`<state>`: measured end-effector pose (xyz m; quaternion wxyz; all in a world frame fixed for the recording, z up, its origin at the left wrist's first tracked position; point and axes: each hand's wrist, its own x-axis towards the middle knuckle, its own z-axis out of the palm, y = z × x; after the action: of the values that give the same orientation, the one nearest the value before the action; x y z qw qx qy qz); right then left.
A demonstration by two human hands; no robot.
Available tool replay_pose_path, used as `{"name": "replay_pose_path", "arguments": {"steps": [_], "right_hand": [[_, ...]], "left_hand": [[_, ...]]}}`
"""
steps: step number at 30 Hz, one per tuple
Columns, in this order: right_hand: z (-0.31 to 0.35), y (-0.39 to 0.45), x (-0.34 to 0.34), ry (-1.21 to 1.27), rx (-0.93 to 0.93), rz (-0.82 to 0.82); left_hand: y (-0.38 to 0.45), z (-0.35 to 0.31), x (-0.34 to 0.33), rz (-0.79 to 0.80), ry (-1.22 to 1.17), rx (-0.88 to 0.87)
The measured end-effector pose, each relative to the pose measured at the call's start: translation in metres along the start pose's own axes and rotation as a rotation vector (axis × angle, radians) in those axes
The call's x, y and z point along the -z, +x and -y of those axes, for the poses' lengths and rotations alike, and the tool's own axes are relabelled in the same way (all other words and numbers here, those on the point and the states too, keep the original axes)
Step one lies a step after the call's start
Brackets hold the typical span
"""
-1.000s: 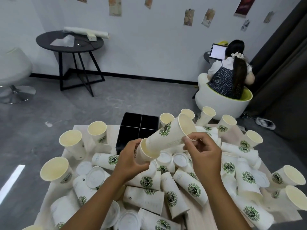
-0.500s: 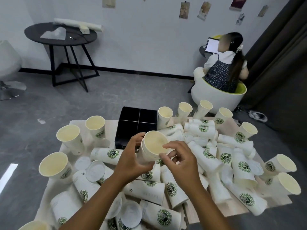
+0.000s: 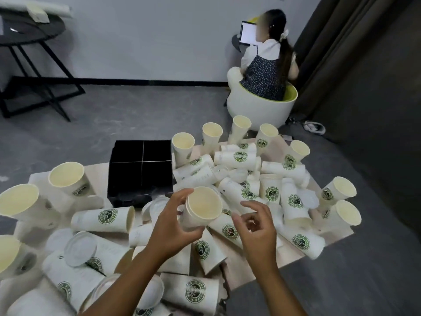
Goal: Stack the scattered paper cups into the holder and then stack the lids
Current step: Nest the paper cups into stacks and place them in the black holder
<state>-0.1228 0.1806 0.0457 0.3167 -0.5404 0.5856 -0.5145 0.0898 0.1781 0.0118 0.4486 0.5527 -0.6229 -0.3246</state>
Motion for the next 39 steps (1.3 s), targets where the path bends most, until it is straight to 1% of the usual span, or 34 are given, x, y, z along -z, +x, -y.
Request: {"name": "replay_pose_path", "arguments": {"steps": [2,3,6,8,11,13,15,18,21,25,28,30,35,39], "right_hand": [[-0.027,0.019,0.022,-0.060,-0.061,-0.075],[-0.043,0.028,0.032,-0.130,-0.094,-0.074],[-0.091,0.052,0.054,-0.321,-0.177,0.036],[-0.115,0.063,0.059,-0.368,-0.172,0.095],[-0.133,0.072,0.056,-0.414,-0.185,0.168],[-0.140,0.073,0.054,-0.425,-0.175,0.184],[-0.140,0.073,0.055,-0.416,-0.139,0.163],[-0.124,0.076,0.061,-0.357,-0.029,0.106],[-0.082,0.084,0.068,-0.245,0.035,0.073],[-0.014,0.094,0.072,-0.123,0.161,0.106],[0.033,0.095,0.068,0.016,0.243,0.186],[0.058,0.094,0.059,0.051,0.287,0.278],[0.083,0.085,0.017,-0.029,0.358,0.513],[0.076,0.073,-0.018,-0.124,0.370,0.614]], "left_hand": [[0.004,-0.001,-0.010,-0.003,0.009,0.010],[0.005,-0.001,-0.014,-0.002,0.013,0.016],[0.009,-0.004,-0.027,-0.007,0.042,0.040],[0.011,-0.006,-0.034,-0.017,0.058,0.055],[0.012,-0.008,-0.041,-0.018,0.083,0.083],[0.012,-0.009,-0.043,-0.031,0.094,0.104],[0.011,-0.009,-0.044,-0.042,0.109,0.114],[0.009,-0.007,-0.043,-0.064,0.126,0.132],[0.007,-0.004,-0.038,-0.082,0.134,0.152],[0.006,-0.002,-0.028,-0.132,0.120,0.158],[0.006,-0.006,-0.018,-0.172,0.115,0.146],[0.007,-0.008,-0.011,-0.192,0.111,0.133],[0.004,-0.016,0.004,-0.229,0.099,0.094],[-0.002,-0.021,0.015,-0.230,0.073,0.056]]}}
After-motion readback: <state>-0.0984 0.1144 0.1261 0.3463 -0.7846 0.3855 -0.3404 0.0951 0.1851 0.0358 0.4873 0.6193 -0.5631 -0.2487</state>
